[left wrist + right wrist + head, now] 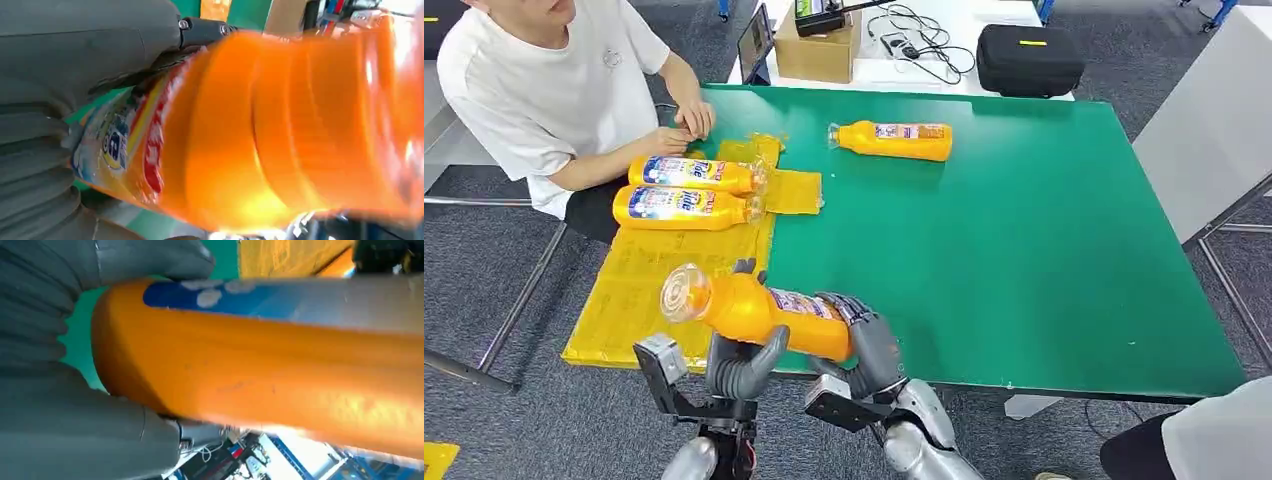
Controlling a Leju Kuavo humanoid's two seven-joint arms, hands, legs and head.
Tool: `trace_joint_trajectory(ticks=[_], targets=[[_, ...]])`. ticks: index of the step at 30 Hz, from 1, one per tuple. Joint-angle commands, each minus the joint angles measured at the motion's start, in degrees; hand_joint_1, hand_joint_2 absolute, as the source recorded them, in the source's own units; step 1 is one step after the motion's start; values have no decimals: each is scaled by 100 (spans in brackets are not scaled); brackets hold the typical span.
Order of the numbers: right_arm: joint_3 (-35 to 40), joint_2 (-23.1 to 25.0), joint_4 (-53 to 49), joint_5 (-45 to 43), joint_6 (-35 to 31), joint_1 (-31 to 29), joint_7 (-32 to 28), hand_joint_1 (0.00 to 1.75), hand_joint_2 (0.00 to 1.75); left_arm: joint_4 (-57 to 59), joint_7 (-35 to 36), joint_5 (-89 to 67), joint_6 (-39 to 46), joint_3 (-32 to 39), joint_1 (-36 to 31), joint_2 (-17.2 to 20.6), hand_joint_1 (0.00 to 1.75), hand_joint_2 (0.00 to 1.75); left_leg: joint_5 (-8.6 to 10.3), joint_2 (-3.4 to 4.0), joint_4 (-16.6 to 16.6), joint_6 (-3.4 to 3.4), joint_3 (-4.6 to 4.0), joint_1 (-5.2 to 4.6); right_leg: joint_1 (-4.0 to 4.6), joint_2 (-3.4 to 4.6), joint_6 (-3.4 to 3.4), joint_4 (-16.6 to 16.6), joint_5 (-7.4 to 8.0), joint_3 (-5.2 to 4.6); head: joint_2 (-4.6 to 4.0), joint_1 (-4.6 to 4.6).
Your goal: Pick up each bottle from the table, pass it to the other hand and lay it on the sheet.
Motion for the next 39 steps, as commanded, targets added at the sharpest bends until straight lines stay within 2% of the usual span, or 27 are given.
trace_joint_trajectory(ticks=[1, 2, 7, 11, 12, 13, 15, 16, 22, 23, 24, 25, 26, 27, 28, 29, 30, 31, 32, 33, 39], targets=[[370, -49, 617, -43, 113, -324, -128, 175, 175, -55, 164, 398, -803, -206, 8, 186, 0, 175, -6, 0, -4, -2, 17, 0, 1, -4, -6, -5, -6, 18, 0, 2], [370, -49, 617, -43, 113, -324, -128, 175, 175, -55, 164, 398, -803, -206, 8, 186, 0, 175, -14, 5, -5, -4, 35, 1, 3, -2, -10, -6, -13, 35, 0, -2], [373, -44, 610, -57, 94, -335, -169, 175, 175, 42, 150, 393, -845, -201, -76, 228, 0, 175, -5, 1, -3, -3, 14, 1, 2, -3, -7, -5, -5, 15, 0, 0], [449, -115, 428, 33, -59, -377, -229, 175, 175, 519, 296, 560, -1079, -198, -325, 275, 0, 175, -3, -2, -5, -4, 16, 0, 2, -7, -8, -6, -5, 18, 0, 0], [455, -147, 374, 62, -104, -384, -184, 175, 175, 682, 350, 301, -943, -267, -388, 283, 54, 175, -9, -4, -6, -6, 32, 3, 6, -12, -13, -6, -11, 35, 0, 0], [463, -160, 353, 69, -102, -384, -165, 175, 175, 769, 346, 106, -820, -301, -418, 282, 175, 175, -5, -6, -6, -4, 24, 0, 3, -12, -10, -7, -8, 26, 0, -2], [567, -246, 293, 361, -377, -413, 7, 175, 175, 1219, 204, -835, -66, -454, -590, 247, 175, 175, -6, -10, -7, -5, 31, 2, 4, -18, -11, -9, -11, 34, 0, 0], [591, -267, 297, 446, -449, -438, 41, 175, 175, 1295, 128, -926, 37, -455, -615, 219, 175, 175, -1, -11, -7, -2, 21, -2, 0, -16, -7, -7, -6, 23, 0, 0], [432, -300, 221, 226, -360, -424, 81, 175, 175, 1314, 119, -910, 43, -469, -612, 187, 175, 175, -9, -5, -4, -3, 28, 1, 3, -12, -9, -7, -10, 32, 0, 2], [416, -300, 233, 317, -491, -422, 158, 171, 175, 1216, 99, -1025, 148, -488, -578, 215, 175, 175, -25, -2, -1, -7, 58, 6, 10, -14, -19, -8, -25, 64, 0, 0], [380, -301, 245, 277, -406, -424, 207, 162, 175, 1165, 59, -1108, 235, -491, -556, 212, 175, 175, -24, 0, -2, -7, 56, 5, 9, -12, -18, -7, -23, 60, 0, 0], [358, -302, 244, 273, -399, -426, 226, 164, 175, 1150, 48, -1117, 267, -483, -552, 203, 175, 175, -23, 8, -4, -8, 54, 3, 7, -3, -18, -6, -20, 54, 0, -2], [324, -291, 246, 256, -377, -415, 241, 164, 175, 1115, 8, -1175, 394, -470, -560, 179, 175, 175, -6, 2, -3, -3, 15, 0, 1, -3, -7, -4, -4, 16, 0, 0], [298, -264, 240, 223, -306, -399, 230, 159, 175, 1091, -21, -1214, 484, -487, -589, 165, 175, 175, -10, -2, -2, -4, 23, 0, 2, -8, -10, -3, -10, 26, 0, 2], [273, -239, 225, 173, -285, -382, 219, 145, 175, 1079, -18, -1186, 491, -479, -597, 150, 175, 175, -16, 2, 1, -6, 32, 3, 6, -5, -13, -1, -14, 35, 0, 0], [183, -170, 151, -106, -129, -316, 92, 49, 175, 1042, -22, -1046, 438, -458, -602, 124, 175, 175, -14, 7, -2, -5, 30, 1, 4, 0, -12, -2, -11, 30, 0, -2], [83, -98, 108, -402, 67, -266, 74, 0, 175, 1012, -30, -1001, 451, -481, -607, 134, 175, 175, -7, 2, -2, -3, 16, 1, 3, -5, -8, -3, -6, 18, 0, 0], [105, -99, 93, -391, 58, -273, 58, 14, 0, 996, -59, -1000, 485, -475, -603, 128, 175, 175, -8, 1, -2, -4, 17, 1, 4, -6, -9, -3, -7, 19, 0, 0], [142, -119, 95, -329, -17, -300, 84, 33, 0, 986, -64, -977, 492, -517, -620, 136, 175, 175, -13, 0, 1, -6, 25, 2, 5, -8, -12, 0, -13, 27, 0, 0], [125, -127, 110, -350, -11, -318, 124, 2, 0, 997, -39, -924, 499, -531, -637, 132, 175, 175, -13, 2, 1, -5, 25, 2, 5, -5, -12, 0, -12, 27, 0, 0], [52, -138, 122, -401, -409, -284, -243, 0, 0, 1091, 300, -164, 199, -321, -729, 51, 175, 175, -11, -6, -2, -4, 29, 4, 6, -13, -11, -6, -11, 33, 0, 0]])
